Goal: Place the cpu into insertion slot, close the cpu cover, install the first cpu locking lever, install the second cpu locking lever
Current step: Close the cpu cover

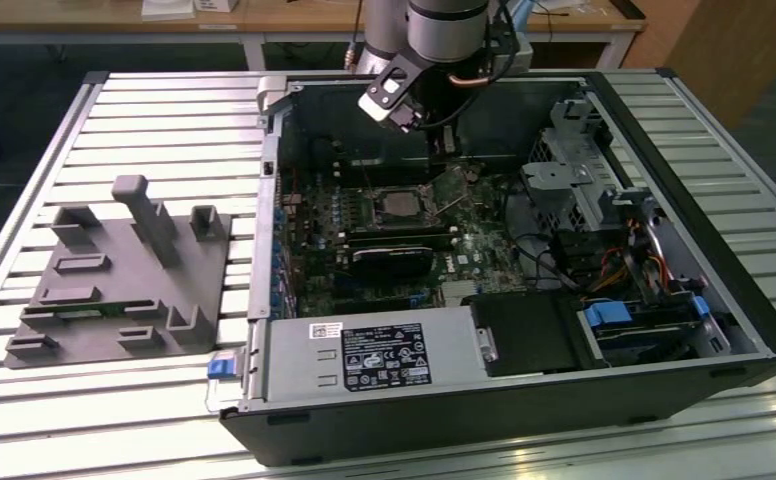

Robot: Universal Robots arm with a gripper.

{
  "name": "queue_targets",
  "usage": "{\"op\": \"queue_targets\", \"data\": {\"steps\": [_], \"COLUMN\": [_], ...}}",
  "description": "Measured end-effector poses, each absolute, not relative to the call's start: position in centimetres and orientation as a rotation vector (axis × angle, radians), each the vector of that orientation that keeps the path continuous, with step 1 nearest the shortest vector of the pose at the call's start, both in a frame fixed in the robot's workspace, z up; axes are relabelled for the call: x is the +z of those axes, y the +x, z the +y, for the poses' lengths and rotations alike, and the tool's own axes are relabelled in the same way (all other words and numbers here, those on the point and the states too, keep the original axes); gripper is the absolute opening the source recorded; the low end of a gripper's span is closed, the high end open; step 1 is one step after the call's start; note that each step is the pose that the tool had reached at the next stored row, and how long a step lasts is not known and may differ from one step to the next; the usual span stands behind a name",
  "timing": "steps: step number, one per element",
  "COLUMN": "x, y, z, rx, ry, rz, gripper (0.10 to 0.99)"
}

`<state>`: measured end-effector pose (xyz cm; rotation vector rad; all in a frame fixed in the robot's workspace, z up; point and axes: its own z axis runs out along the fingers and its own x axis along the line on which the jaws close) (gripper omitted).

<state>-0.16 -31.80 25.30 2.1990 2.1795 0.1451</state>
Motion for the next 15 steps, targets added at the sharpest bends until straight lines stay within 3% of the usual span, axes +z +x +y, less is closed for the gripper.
{"op": "queue_targets", "data": {"steps": [15], "x": [25.3], "y": [3.6], "z": [-30.7], "rx": [0.143], "ry": [2.198], "rz": [2.179], "gripper": [0.106]}}
